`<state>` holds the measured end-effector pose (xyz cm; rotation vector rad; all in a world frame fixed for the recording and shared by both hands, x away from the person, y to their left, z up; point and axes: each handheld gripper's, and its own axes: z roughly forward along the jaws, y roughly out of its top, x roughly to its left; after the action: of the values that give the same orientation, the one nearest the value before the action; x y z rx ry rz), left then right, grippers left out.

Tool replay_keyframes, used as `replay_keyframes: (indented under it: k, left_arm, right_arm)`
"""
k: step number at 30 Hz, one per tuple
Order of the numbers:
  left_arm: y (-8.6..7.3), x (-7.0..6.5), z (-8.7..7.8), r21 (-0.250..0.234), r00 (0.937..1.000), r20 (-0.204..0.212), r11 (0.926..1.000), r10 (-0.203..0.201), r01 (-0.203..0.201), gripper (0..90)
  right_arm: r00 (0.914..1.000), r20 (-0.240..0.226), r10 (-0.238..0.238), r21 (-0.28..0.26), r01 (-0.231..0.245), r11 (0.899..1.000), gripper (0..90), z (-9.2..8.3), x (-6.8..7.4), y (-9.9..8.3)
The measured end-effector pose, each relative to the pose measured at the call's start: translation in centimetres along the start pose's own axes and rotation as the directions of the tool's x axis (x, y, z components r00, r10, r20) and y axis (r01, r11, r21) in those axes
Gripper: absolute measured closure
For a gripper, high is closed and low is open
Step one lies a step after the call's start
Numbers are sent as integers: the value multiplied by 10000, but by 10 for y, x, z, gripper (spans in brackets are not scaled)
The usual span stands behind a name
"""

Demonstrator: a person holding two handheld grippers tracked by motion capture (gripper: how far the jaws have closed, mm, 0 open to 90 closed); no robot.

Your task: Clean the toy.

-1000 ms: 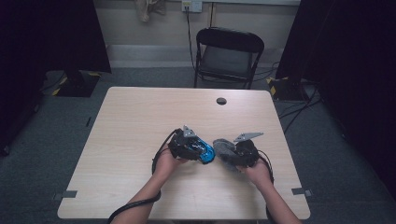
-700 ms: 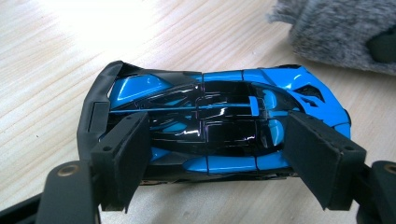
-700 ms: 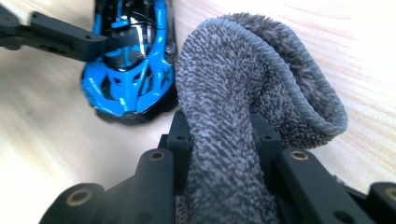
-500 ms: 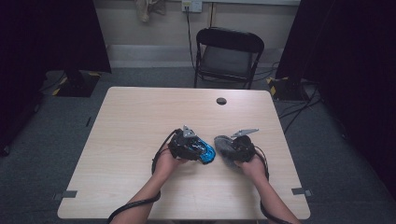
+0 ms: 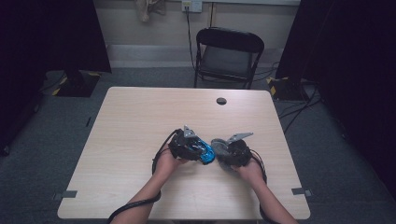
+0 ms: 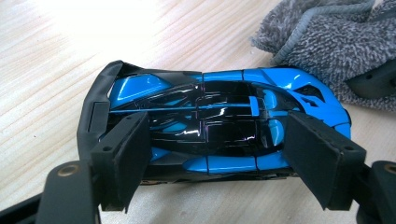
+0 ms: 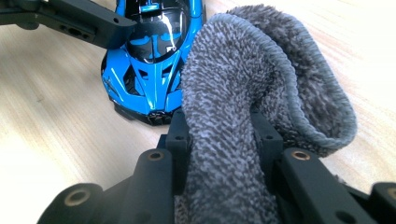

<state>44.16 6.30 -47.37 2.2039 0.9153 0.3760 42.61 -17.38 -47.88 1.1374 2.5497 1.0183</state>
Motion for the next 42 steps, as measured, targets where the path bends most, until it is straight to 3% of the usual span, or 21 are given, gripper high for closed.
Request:
replay_keyframes:
  k: [13,23,42]
  left_arm:
    - [1,1,0,72,9999,1,9999,127,-127,234]
    - [1,0,0,93,9999,-67,9999,113,-112,234]
    - [2,-2,0,155,9999,-147,9999,37,-35,234]
  right_arm:
    - [9997,-245,88,-84,-90,9999,672,-4,1,-5]
    - [9986,-528,-97,-53,94,9999,673,-8,7,-11]
    - [9897,-1278,-651,10,657,9978,675,-7,37,-17]
